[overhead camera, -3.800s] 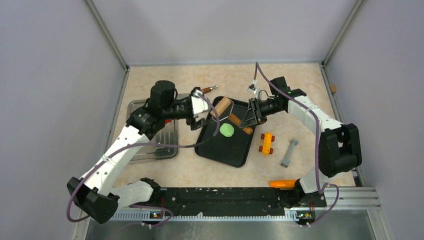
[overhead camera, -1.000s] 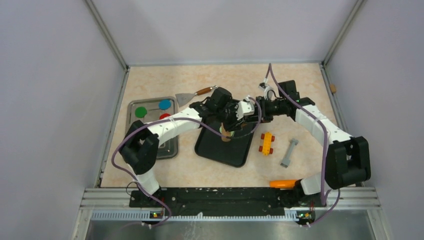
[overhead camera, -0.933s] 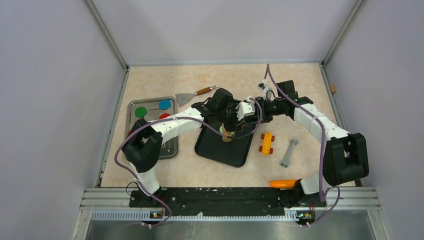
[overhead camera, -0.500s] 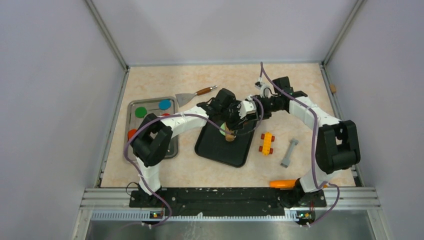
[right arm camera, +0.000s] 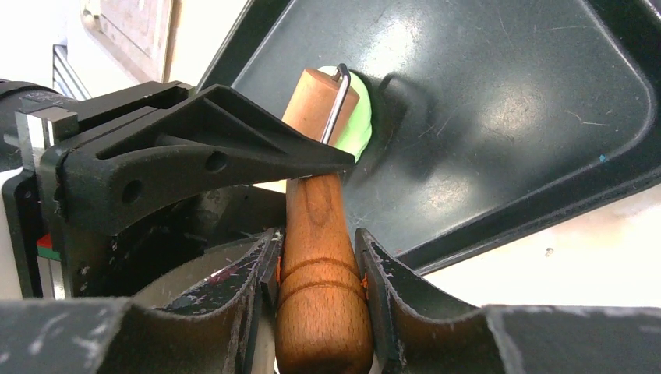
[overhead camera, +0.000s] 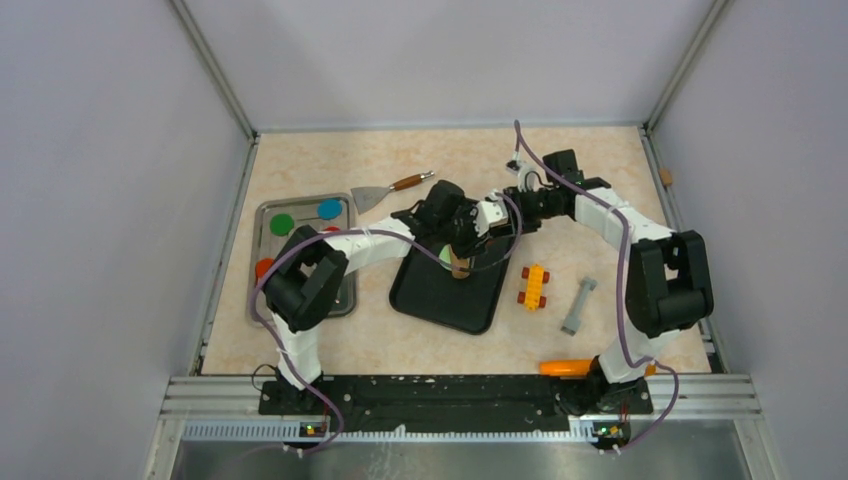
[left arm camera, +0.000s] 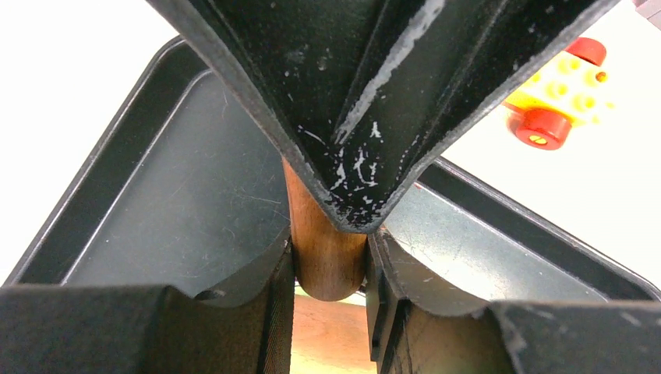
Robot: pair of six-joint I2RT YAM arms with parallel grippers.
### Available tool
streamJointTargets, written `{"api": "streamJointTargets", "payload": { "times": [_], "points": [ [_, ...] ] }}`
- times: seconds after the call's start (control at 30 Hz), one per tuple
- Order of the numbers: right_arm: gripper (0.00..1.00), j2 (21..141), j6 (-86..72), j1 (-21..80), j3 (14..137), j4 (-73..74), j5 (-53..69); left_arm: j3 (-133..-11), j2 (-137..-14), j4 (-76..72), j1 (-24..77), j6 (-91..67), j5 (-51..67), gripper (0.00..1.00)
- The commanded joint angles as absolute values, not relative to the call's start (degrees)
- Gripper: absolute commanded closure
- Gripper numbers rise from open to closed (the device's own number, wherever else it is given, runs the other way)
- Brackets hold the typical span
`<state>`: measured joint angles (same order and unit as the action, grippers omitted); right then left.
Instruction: Roll out the dumpling wrappers from the dough
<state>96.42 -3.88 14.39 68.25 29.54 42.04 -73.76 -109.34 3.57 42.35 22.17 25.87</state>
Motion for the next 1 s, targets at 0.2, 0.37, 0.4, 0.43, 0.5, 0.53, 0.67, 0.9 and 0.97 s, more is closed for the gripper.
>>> {"api": "streamJointTargets", "payload": {
  "times": [0.2,0.37,0.4,0.43,0.5,0.53,0.67,0.9,0.97],
  "points": [
    [1.0,98.04,5.43,20.11,65.76,27.99,37.95,-64.61,-105.66,-6.37,41.4,23.77,18.21,1.0],
    [1.0,97.94,3.57,22.14,65.48,26.59,38.49,-61.71,-102.73,-4.77,41.22,22.94,18.24,1.0],
    [1.0,98.06,3.07,22.41,65.48,26.25,38.3,-61.06,-102.34,-4.44,41.14,22.91,18.28,1.0],
    [1.0,98.23,2.59,22.64,65.43,26.03,38.24,-60.62,-102.04,-4.14,41.07,22.94,18.28,1.0],
    [1.0,98.84,1.56,22.91,65.48,25.74,38.07,-59.75,-101.59,-3.6,40.8,22.72,18.28,1.0],
    [1.0,99.14,0.99,22.98,65.67,25.74,38.1,-59.5,-101.34,-3.27,40.52,22.66,18.54,1.0],
    [1.0,99.84,-1.91,23.03,67.34,25.88,39.39,-58.53,-99.75,-2.14,39.92,22.3,19.0,1.0],
    [1.0,95.15,-0.99,21.74,71.43,31.51,39.4,-61.82,-95.36,2.49,39.95,20.81,19.81,0.67],
    [1.0,93.6,-0.36,20.7,70.24,32.16,38.82,-63.08,-93.82,5.62,39.83,21.5,20.51,0.48]
  ]
}}
